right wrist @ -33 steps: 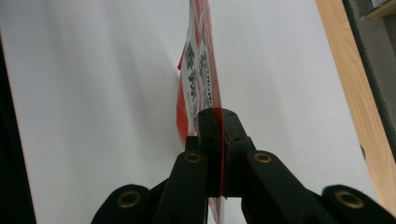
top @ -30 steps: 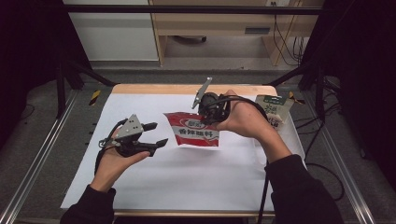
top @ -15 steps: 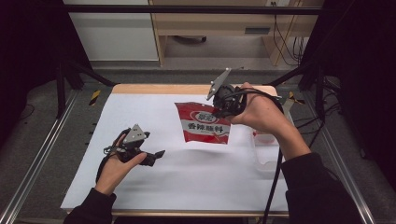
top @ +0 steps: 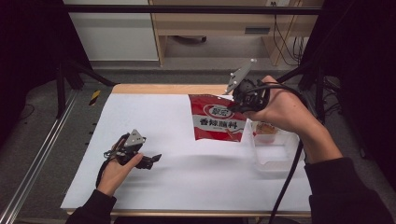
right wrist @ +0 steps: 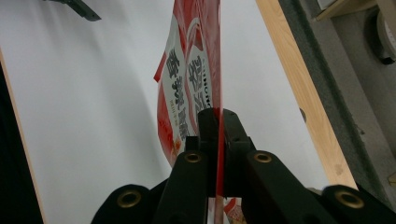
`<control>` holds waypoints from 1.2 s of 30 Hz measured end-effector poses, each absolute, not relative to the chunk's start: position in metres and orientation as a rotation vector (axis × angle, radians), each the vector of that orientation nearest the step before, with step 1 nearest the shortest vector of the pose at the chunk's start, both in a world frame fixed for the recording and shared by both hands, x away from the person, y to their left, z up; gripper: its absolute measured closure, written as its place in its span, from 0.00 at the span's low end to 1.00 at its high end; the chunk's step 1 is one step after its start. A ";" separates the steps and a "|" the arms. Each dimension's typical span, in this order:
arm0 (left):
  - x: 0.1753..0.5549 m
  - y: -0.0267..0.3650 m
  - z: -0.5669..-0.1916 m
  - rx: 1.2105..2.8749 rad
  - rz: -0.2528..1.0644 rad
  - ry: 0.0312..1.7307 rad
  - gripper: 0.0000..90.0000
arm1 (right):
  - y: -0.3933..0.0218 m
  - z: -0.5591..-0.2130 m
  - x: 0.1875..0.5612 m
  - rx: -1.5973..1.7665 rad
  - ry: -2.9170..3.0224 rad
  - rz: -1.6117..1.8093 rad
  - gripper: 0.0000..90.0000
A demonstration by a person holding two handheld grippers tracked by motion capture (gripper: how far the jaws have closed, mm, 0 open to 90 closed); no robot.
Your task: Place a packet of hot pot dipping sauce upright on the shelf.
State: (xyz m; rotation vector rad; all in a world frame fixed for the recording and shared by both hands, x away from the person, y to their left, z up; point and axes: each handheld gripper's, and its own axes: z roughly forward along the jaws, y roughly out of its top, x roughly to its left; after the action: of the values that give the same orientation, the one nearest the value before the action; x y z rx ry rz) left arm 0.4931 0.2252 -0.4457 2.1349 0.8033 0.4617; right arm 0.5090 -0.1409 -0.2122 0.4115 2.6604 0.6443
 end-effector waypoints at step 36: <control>0.494 0.230 -0.446 2.133 0.470 0.810 0.08 | -0.188 -0.186 0.500 0.460 2.628 0.622 1.00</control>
State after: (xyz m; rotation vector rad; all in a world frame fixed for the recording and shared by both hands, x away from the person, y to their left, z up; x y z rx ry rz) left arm 0.4936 0.2299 -0.4457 2.1330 0.8101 0.4705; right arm 0.4997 -0.1877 -0.1862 0.4600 2.6280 0.6219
